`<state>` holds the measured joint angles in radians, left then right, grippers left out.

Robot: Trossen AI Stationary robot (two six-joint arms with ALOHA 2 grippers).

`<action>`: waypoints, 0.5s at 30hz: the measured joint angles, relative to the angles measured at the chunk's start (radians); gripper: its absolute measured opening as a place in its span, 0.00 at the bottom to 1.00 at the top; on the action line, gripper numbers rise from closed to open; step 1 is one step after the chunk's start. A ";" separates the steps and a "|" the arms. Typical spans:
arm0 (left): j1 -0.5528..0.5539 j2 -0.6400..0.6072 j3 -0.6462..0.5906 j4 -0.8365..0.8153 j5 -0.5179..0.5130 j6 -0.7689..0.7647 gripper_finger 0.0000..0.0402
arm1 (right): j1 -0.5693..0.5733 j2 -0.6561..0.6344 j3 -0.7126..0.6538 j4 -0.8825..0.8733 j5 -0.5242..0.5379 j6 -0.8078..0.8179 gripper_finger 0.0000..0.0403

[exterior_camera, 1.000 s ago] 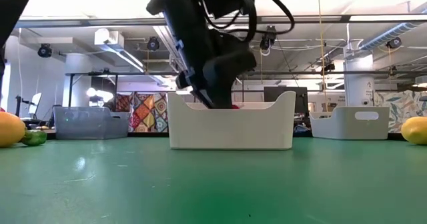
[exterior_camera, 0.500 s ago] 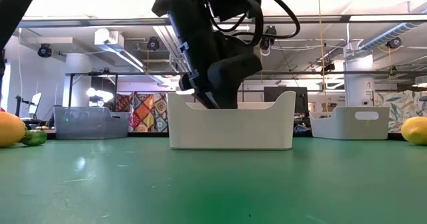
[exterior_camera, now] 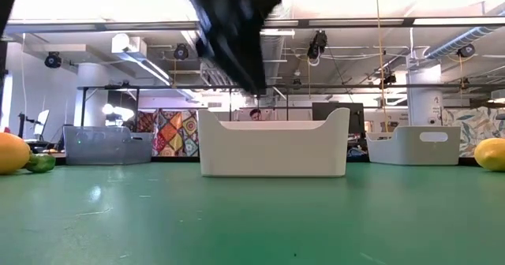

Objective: Sort produce into baskets
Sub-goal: Put the red chili pepper into the white bin

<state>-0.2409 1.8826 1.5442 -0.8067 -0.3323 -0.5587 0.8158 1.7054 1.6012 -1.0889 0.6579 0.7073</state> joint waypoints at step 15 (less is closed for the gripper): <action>-0.643 -0.050 -0.004 -0.144 0.015 -0.699 0.38 | -0.037 0.000 0.000 0.228 0.120 -0.218 0.55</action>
<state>-0.8841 1.8329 1.5402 -0.9504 -0.3172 -1.2581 0.7792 1.7056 1.6008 -0.8613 0.7782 0.4897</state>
